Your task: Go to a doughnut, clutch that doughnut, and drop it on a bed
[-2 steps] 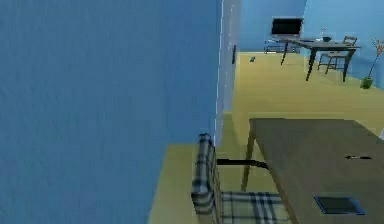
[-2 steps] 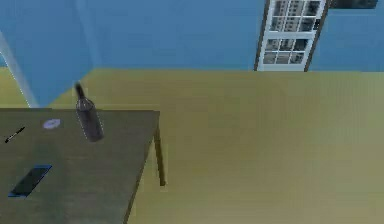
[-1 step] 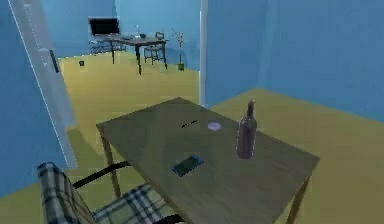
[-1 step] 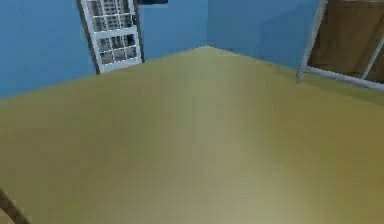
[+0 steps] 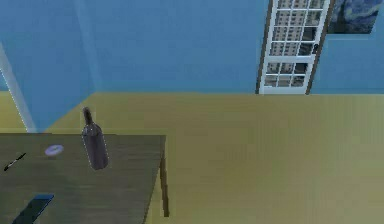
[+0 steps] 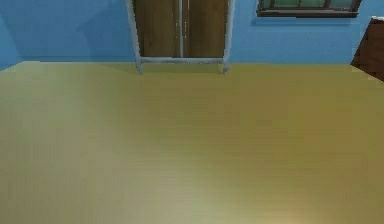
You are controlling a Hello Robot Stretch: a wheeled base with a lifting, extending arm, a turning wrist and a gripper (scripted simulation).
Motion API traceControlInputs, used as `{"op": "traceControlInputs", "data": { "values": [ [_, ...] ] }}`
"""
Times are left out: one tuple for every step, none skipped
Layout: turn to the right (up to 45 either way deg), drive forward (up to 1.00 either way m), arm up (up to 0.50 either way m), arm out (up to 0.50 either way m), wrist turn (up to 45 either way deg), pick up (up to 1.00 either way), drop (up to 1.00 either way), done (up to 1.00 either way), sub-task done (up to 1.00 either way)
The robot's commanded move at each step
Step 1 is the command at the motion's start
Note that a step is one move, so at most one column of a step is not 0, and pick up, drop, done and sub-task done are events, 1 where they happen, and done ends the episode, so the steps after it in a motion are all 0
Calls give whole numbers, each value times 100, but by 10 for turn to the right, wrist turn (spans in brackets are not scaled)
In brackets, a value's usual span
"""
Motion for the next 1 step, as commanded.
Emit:
{"op": "traceControlInputs", "data": {
  "values": [
    [150, 0, 0, 0, 0, 0, 0, 0, 0]
  ]
}}
